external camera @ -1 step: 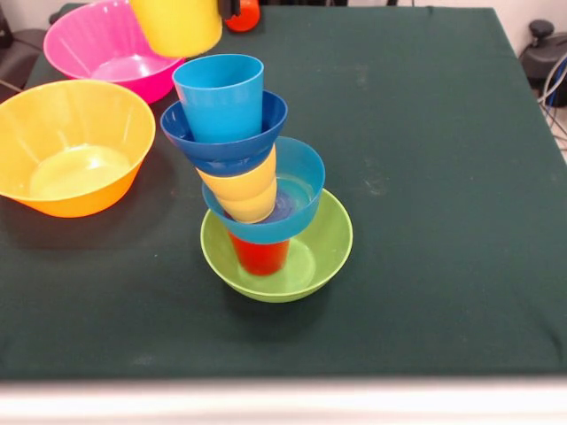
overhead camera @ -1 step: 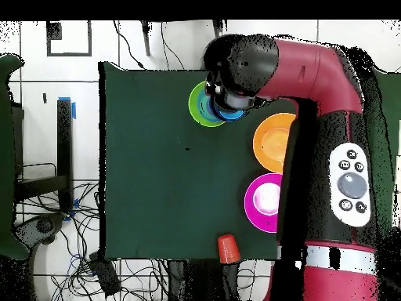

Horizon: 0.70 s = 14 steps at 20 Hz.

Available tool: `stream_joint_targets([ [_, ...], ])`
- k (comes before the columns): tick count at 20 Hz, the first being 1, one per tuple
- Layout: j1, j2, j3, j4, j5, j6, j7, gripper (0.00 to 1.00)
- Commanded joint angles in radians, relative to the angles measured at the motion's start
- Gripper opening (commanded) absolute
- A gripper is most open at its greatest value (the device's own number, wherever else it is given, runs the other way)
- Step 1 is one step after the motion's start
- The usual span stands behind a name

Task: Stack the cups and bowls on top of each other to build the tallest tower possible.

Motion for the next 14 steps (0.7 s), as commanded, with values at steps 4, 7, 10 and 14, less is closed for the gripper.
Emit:
stream_joint_targets([
  [4, 0.009, 0.0, 0.075, 0.045, -0.075, 0.099, -0.299, 0.0],
  [7, 0.015, 0.005, 0.078, 0.039, -0.074, 0.101, -0.289, 0.0],
  [10, 0.029, 0.006, 0.076, 0.034, -0.073, 0.104, -0.266, 0.0],
  [14, 0.052, 0.01, 0.069, 0.036, -0.073, 0.085, -0.218, 0.0],
])
